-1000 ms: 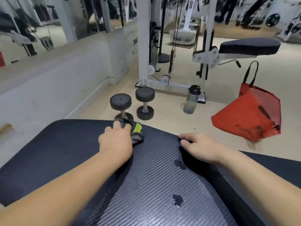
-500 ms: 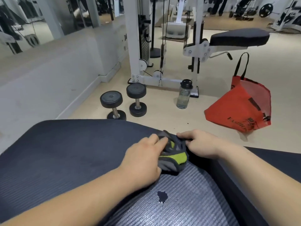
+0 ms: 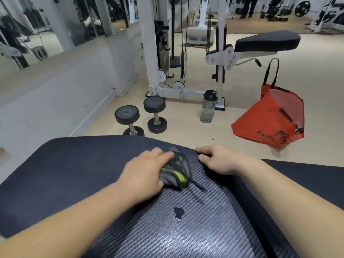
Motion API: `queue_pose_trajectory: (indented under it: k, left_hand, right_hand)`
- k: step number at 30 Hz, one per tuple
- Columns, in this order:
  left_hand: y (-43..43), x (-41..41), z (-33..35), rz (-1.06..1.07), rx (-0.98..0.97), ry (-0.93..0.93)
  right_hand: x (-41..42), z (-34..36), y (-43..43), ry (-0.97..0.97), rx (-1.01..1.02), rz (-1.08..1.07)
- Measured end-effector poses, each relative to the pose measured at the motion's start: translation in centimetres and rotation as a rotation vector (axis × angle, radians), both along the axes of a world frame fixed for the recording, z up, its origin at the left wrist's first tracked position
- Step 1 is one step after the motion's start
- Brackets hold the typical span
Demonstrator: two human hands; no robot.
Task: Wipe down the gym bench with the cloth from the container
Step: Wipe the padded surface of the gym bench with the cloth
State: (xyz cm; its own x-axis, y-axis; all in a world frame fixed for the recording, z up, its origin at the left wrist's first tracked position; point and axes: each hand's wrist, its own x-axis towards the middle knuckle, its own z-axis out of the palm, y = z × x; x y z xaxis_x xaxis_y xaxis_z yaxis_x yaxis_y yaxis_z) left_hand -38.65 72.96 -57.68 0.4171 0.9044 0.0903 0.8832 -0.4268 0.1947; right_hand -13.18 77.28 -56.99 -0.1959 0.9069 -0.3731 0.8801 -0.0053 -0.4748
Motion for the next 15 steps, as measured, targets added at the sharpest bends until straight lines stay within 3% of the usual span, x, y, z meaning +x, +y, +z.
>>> queue_pose_trajectory:
  k: [2,3,7,9,13,15]
  left_hand:
    - [0.0,0.7,0.5,0.220,0.017,0.061]
    - [-1.2,1.4,0.7,0.227,0.020,0.080]
    - [-7.9,2.1,1.5,-0.188,-0.075,-0.006]
    - [-6.9,0.4,1.3,-0.260,-0.070,0.049]
    - [-4.4,0.2,1.4,0.209,-0.008,0.110]
    - [-6.3,1.7,1.6,0.198,-0.028,0.164]
  right_hand:
    - [-0.3,0.0,-0.1,-0.009,0.008,-0.002]
    - [-0.5,-0.1,-0.1,-0.014,0.016,-0.007]
    - [-0.8,-0.3,0.1,-0.035,0.052,-0.020]
    - [-0.9,-0.2,0.0,-0.050,0.053,-0.023]
    - [-1.6,-0.3,-0.7,-0.121,0.075,-0.019]
    - [-2.1,-0.5,-0.9,-0.160,0.108,-0.020]
